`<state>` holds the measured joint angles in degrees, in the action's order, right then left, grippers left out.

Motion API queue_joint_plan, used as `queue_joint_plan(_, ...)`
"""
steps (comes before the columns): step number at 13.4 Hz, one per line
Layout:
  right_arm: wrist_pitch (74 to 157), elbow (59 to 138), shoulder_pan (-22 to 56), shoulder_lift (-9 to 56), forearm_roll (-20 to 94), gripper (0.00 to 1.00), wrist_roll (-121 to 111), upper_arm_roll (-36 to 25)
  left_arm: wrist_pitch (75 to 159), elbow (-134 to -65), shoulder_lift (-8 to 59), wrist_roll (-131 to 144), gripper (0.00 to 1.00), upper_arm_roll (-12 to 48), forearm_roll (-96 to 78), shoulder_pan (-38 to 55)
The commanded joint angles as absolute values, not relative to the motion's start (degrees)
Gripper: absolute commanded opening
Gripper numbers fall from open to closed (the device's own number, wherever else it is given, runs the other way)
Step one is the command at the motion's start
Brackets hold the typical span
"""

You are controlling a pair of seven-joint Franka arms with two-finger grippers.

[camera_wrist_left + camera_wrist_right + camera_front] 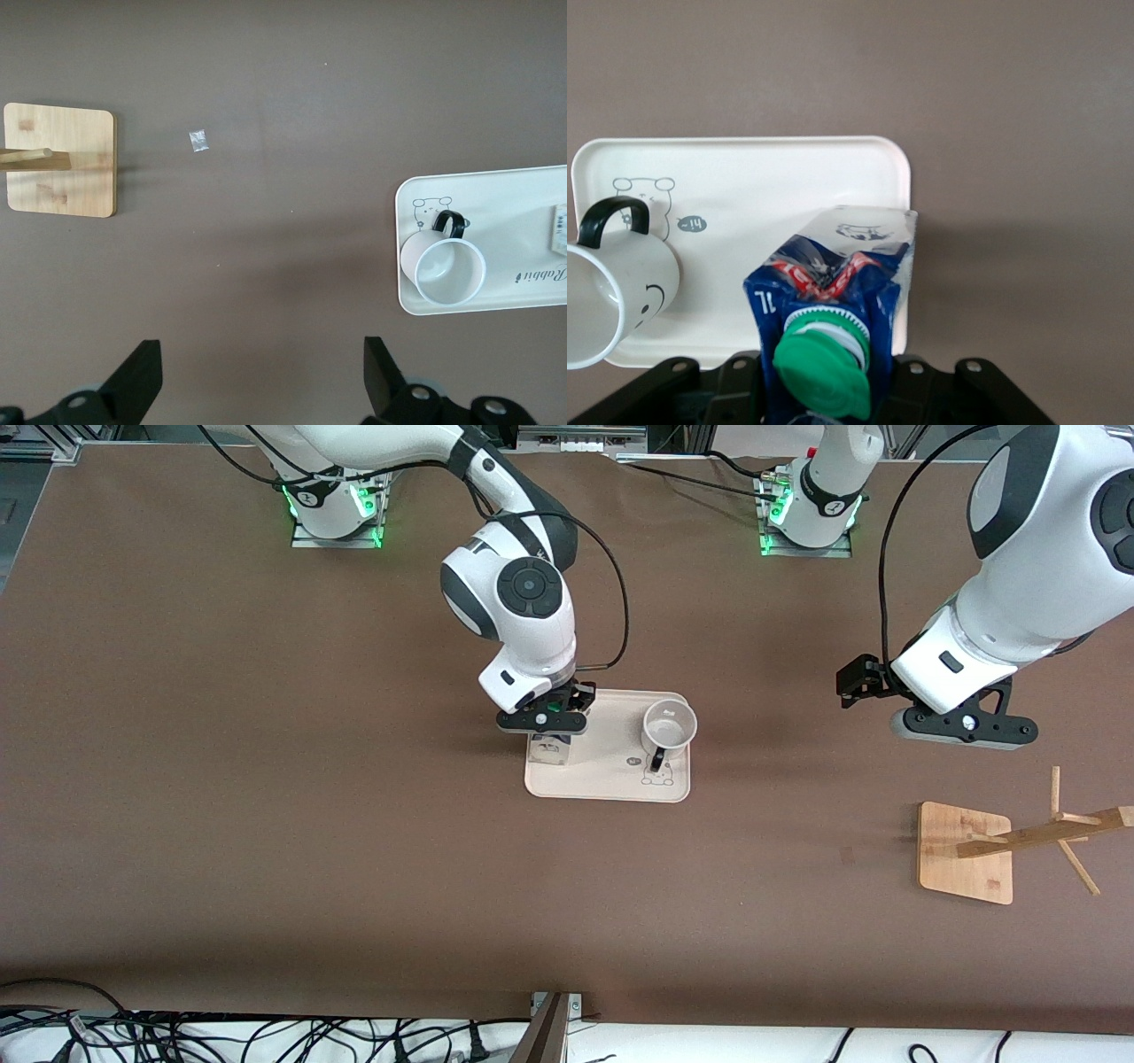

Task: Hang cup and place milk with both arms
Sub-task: 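Grasp the milk carton with the right gripper while the left gripper reaches the mug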

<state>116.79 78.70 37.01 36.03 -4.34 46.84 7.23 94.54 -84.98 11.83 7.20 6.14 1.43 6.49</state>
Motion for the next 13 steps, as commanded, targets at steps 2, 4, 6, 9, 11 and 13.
queue_joint_plan(2, 110.8, 79.0, 28.9, 30.7, -1.7, 0.16, 32.3, 7.6, 101.3, -83.1, 15.9, 7.9, 1.00, 6.2, 2.1, 7.7)
queue_joint_plan(4, 108.6, 80.2, 21.7, 28.2, 2.4, 0.19, 21.7, 7.6, 103.9, -83.1, 18.5, 12.9, 1.00, 6.2, 2.0, 9.6)
queue_joint_plan(6, 107.3, 84.6, 14.1, 25.2, 5.3, 0.20, 9.2, 7.6, 103.9, -83.3, 19.0, 23.0, 1.00, 6.2, 2.3, 14.6)
queue_joint_plan(9, 107.0, 93.0, 3.7, 21.2, 8.0, 0.20, -2.3, 7.5, 103.2, -84.0, 21.7, 24.5, 1.00, 6.2, 2.1, 21.3)
queue_joint_plan(11, 106.5, 95.4, -0.7, 20.9, 8.6, 0.21, -6.7, 7.2, 102.7, -84.5, 24.7, 24.9, 1.00, 6.2, 2.1, 25.6)
queue_joint_plan(13, 107.1, 98.1, -2.2, 20.7, 8.6, 0.22, -7.8, 6.6, 102.0, -85.0, 28.6, 25.1, 1.00, 6.2, 2.1, 29.6)
